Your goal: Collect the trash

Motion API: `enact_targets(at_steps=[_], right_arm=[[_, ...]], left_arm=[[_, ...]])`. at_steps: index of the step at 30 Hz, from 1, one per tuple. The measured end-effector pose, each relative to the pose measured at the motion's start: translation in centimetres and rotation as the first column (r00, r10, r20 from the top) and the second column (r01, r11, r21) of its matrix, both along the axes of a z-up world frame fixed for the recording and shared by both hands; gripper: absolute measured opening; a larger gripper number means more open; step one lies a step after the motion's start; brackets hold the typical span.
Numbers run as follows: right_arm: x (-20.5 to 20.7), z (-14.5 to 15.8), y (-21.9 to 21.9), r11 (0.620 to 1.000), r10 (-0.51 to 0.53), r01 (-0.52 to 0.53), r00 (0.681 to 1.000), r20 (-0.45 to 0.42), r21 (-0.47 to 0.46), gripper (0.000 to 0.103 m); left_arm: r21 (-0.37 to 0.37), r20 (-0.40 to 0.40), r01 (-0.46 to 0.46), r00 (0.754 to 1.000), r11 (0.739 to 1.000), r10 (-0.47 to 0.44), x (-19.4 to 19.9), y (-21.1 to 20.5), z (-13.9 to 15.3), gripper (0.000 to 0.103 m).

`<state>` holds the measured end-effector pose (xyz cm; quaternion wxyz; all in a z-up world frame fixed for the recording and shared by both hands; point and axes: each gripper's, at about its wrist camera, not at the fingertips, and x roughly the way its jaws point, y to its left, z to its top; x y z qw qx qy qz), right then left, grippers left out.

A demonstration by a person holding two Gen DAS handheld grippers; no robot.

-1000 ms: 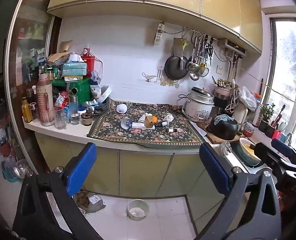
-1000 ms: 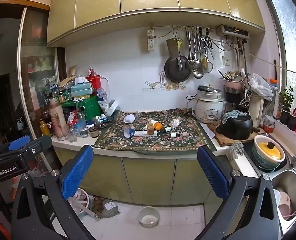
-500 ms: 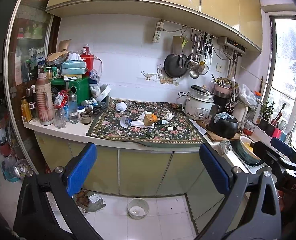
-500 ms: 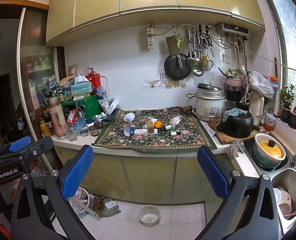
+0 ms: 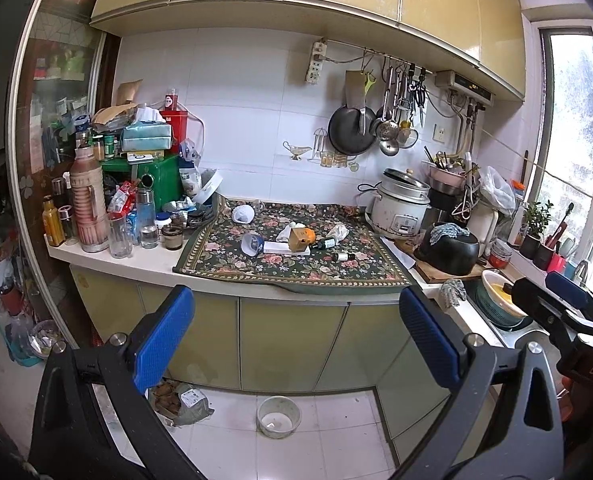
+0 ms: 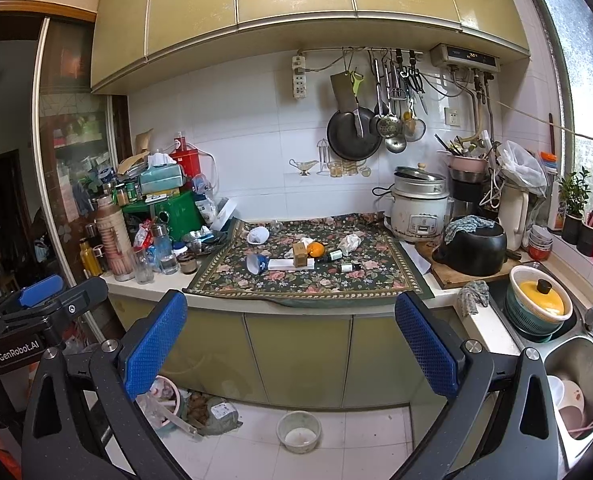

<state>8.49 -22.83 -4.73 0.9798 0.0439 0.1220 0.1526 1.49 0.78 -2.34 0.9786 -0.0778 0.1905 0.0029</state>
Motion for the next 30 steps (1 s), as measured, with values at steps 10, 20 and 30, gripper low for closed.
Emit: enact_targets(at_steps=[10, 20, 30], right_arm=[[0.39, 0.13, -0.14, 1.000, -0.002, 0.002, 1.000, -0.002, 0.002, 0.103], [0.35, 0.08, -0.18, 1.000, -0.001, 0.001, 1.000, -0.002, 0.003, 0.103], [0.56, 0.11, -0.20, 1.000, 0.001, -0.001, 1.000, -0.007, 0.004, 0.103]], left_arm=[[0.016, 0.006, 0.001, 1.000, 1.000, -0.001, 0.01, -0.49, 0.20, 0.103], [0.018, 0.006, -0.001, 1.000, 1.000, 0.000, 0.25, -0.62, 0.15, 0.103], [0.018, -0.001, -0.003, 1.000, 1.000, 0.003, 0.72, -0.45, -0.06, 0.103]])
